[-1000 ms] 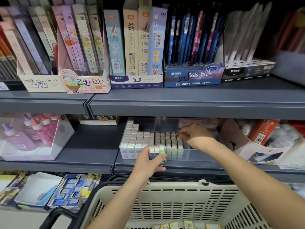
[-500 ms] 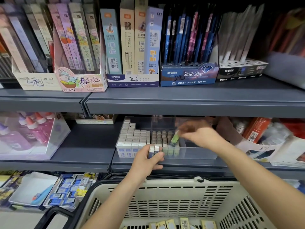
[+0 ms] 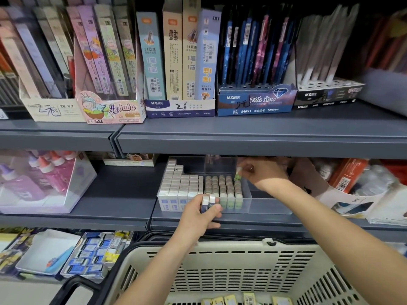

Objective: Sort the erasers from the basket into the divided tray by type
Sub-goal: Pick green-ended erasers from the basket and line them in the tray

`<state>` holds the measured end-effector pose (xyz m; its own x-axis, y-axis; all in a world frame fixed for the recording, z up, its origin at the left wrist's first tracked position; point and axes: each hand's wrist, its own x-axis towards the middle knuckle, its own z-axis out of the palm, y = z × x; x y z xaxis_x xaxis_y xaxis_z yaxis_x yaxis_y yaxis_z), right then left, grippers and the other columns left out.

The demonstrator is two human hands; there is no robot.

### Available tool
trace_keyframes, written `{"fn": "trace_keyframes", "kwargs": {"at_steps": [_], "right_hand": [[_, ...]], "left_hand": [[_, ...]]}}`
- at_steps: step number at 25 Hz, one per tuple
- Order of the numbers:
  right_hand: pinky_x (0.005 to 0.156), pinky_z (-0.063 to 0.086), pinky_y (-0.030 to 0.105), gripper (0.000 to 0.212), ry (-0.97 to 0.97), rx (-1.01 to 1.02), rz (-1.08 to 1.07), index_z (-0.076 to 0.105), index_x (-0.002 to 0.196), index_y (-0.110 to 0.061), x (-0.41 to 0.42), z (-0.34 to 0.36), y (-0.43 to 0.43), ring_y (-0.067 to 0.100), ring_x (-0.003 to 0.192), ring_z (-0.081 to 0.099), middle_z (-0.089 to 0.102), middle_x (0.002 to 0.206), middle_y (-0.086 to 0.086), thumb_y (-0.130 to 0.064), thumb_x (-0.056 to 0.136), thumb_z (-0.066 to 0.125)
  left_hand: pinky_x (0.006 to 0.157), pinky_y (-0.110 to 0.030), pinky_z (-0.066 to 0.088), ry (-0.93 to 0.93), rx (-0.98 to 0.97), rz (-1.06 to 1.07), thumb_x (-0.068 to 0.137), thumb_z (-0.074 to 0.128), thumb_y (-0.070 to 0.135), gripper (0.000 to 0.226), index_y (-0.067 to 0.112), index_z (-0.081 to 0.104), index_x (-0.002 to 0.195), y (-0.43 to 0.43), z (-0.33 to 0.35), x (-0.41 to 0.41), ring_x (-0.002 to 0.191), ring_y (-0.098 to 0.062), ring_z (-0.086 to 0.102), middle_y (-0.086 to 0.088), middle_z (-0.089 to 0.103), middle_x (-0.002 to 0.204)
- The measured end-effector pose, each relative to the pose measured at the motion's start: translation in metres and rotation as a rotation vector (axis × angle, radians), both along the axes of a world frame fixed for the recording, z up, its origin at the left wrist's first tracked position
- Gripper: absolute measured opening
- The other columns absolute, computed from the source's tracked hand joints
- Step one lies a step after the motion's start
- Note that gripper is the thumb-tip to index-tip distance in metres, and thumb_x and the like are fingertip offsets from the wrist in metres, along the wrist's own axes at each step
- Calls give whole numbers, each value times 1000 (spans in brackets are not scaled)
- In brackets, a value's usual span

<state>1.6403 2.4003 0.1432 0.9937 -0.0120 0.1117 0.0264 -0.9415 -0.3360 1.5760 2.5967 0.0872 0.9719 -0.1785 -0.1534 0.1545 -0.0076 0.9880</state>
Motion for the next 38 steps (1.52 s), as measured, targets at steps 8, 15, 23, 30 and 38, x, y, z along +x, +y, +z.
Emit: {"fn": "trace_keyframes", "kwargs": {"at_steps": [8, 15, 23, 30, 38], "right_hand": [[83, 49, 33, 19, 59, -22, 37, 69, 97, -25, 4, -15, 11, 20, 97, 60, 66, 111, -5, -31, 91, 52], [88, 48, 31, 20, 65, 74, 30, 68, 104, -23, -8, -4, 6, 19, 100, 61, 67, 113, -4, -25, 90, 54], [68, 45, 15, 17, 127, 478, 296, 65, 98, -32, -82, -1, 21, -5, 63, 55, 62, 73, -15, -19, 87, 62], [84, 54, 37, 22, 178, 620, 325, 65, 100, -26, -96, 3, 10, 24, 76, 64, 65, 85, -1, -10, 86, 64], [78, 52, 26, 8, 75, 621, 201, 64, 80, -23, -87, 14, -12, 13, 72, 64, 68, 77, -2, -17, 81, 70]], "left_hand": [[61, -20, 54, -6, 15, -8, 88, 62, 12, 13, 22, 60, 96, 0, -2, -1, 82, -10, 68, -8, 67, 99], [66, -21, 56, 11, 21, -26, 88, 62, 12, 11, 18, 59, 97, 1, 5, -2, 87, -10, 68, -9, 68, 100], [69, -24, 57, -20, -24, -200, 93, 54, 8, 10, 14, 59, 99, -14, 22, -17, 86, -7, 68, -4, 67, 97], [72, -25, 56, 31, -90, -251, 93, 55, 8, 14, 16, 60, 104, -20, 18, -31, 90, -10, 68, -2, 69, 99], [70, -22, 56, -7, -33, -149, 94, 51, 12, 8, 17, 56, 98, -18, 18, -26, 90, -9, 66, -3, 64, 103]]}}
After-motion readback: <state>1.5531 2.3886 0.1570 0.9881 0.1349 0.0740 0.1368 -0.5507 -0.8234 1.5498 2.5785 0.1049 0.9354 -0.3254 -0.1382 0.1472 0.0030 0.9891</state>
